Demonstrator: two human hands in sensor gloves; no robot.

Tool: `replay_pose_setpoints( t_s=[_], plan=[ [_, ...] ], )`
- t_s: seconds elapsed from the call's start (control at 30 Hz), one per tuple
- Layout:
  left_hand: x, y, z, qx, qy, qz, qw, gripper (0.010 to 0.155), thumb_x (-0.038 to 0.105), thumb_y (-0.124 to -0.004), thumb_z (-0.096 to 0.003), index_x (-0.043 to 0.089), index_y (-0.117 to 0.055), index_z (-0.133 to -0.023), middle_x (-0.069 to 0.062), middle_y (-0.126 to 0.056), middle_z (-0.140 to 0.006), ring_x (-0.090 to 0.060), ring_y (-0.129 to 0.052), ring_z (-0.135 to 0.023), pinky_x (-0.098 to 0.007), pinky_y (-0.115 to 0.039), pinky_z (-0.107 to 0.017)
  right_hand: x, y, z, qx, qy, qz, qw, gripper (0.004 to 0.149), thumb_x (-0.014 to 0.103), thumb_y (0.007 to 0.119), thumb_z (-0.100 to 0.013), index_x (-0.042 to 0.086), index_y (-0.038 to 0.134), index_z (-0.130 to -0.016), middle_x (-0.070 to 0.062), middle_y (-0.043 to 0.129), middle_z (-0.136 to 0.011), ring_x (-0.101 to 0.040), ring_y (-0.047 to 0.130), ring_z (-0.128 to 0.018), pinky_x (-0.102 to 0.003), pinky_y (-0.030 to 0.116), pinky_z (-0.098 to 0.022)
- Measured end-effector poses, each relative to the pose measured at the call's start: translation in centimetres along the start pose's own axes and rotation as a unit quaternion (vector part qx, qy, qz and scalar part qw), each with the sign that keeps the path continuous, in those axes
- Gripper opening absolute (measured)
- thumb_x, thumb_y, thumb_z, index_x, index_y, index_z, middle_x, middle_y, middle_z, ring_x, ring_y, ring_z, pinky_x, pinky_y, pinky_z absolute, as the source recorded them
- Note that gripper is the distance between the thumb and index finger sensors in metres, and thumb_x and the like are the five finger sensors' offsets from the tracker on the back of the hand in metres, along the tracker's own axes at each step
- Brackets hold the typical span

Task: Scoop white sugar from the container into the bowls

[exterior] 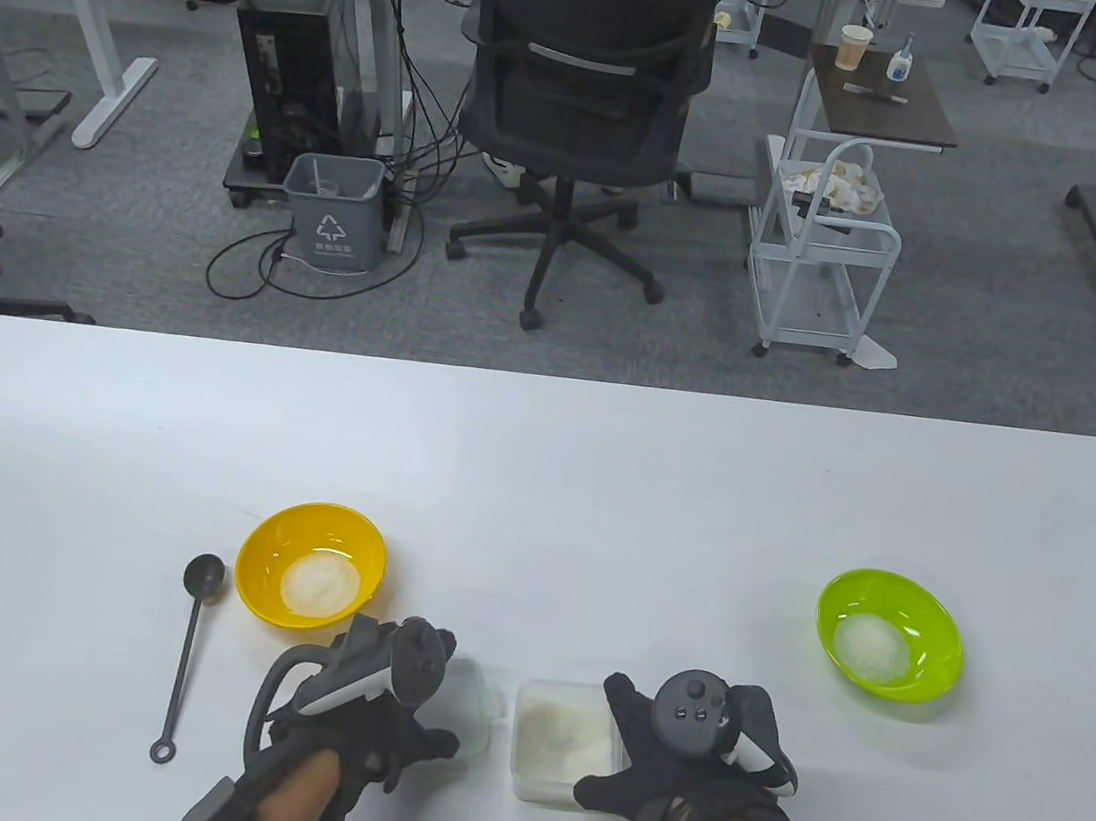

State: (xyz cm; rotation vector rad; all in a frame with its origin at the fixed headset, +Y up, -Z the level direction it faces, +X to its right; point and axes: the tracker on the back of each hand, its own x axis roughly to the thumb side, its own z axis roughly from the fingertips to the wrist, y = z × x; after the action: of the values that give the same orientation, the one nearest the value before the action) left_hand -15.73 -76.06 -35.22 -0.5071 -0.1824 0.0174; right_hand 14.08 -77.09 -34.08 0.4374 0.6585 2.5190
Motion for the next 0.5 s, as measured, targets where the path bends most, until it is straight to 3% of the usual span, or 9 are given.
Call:
replay_pose_setpoints(
  t_s=[0.23, 0.5],
  plan=[
    [0.7, -2.0, -1.0, -0.033, 0.009, -0.079, 0.996, 0.107, 0.076, -0.072, -0.0328, 0.042, -0.007, -0.11, 0.002, 0.002, -0.121, -0.03, -0.011, -0.122, -0.057, -0.019, -0.087, 0.0, 0.0, 0.0, 0.0, 0.0, 0.0, 1.0, 0.1, 0.062, 0.081, -0.043, 0.029, 0.011, -0.106, -0.014, 0.028, -0.117, -0.041, 0.044, -0.108, -0.057, 0.046, -0.076],
    [0.2, -1.9, -1.2, -0.015, 0.006, -0.047, 0.999, 0.105, 0.074, -0.075, -0.0319, 0.042, -0.015, -0.112, 0.004, -0.013, -0.124, -0.027, -0.029, -0.122, -0.057, -0.026, -0.088, 0.0, 0.0, 0.0, 0.0, 0.0, 0.0, 1.0, 0.1, 0.062, 0.081, -0.043, 0.029, 0.011, -0.106, -0.014, 0.028, -0.117, -0.041, 0.043, -0.109, -0.057, 0.046, -0.076]
  ],
)
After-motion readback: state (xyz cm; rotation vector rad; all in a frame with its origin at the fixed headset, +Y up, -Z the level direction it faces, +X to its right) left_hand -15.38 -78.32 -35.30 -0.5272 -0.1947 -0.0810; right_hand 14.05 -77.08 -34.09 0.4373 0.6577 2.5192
